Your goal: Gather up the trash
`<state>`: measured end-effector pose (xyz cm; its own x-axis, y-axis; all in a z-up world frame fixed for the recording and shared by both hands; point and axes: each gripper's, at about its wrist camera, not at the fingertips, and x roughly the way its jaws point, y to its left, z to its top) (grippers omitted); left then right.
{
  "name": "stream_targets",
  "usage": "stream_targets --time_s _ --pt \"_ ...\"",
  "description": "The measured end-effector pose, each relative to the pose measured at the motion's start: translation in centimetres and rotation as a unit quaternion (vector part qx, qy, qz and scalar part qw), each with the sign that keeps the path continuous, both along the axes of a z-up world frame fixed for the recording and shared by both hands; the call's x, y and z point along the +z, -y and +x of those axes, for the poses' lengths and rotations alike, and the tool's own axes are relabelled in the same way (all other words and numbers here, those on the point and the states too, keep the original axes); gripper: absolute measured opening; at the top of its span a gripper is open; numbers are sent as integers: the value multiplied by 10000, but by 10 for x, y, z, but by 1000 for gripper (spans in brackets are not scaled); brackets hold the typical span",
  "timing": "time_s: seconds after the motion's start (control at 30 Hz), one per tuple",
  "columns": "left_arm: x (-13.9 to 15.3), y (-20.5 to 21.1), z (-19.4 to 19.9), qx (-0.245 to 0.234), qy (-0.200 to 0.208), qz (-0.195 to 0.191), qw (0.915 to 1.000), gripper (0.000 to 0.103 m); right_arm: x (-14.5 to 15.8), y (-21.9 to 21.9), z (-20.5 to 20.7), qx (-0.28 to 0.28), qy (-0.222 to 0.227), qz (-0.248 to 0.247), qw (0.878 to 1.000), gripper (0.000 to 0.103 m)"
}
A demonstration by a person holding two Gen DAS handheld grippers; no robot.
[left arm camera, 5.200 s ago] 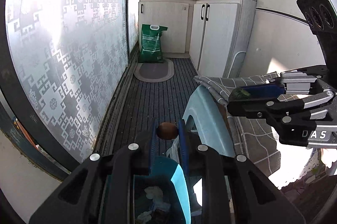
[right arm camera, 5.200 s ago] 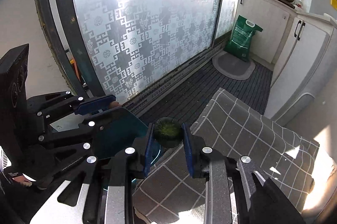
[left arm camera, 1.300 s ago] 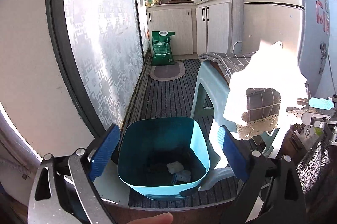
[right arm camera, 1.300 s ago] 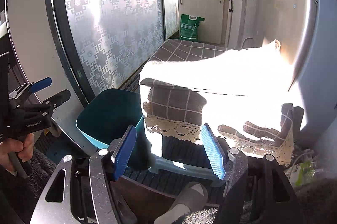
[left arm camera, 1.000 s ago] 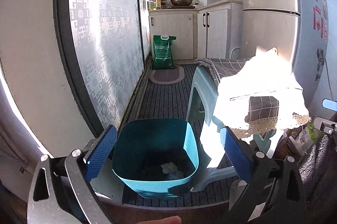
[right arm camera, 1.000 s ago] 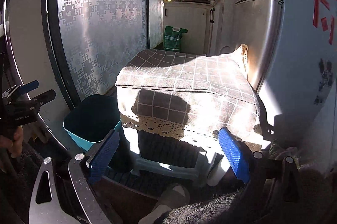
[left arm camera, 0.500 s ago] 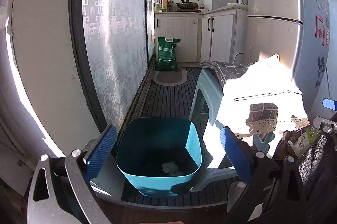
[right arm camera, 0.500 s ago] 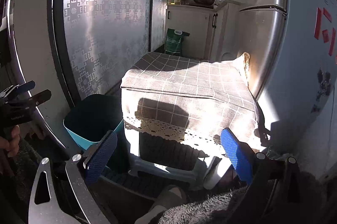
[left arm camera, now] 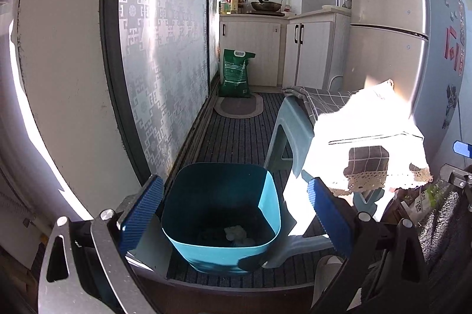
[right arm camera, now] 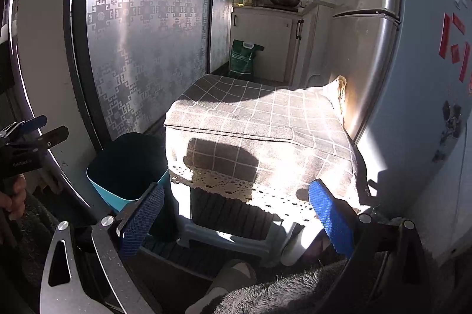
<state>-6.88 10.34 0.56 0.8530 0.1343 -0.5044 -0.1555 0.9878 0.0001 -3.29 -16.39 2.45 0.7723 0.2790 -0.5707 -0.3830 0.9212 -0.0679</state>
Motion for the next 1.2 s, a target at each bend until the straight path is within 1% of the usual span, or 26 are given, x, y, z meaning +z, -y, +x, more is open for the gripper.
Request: stream_targets --time_s 1.2 --pt "-1 1 0 -47 -13 64 10000 100 1 -1 -1 22 32 -23 10000 100"
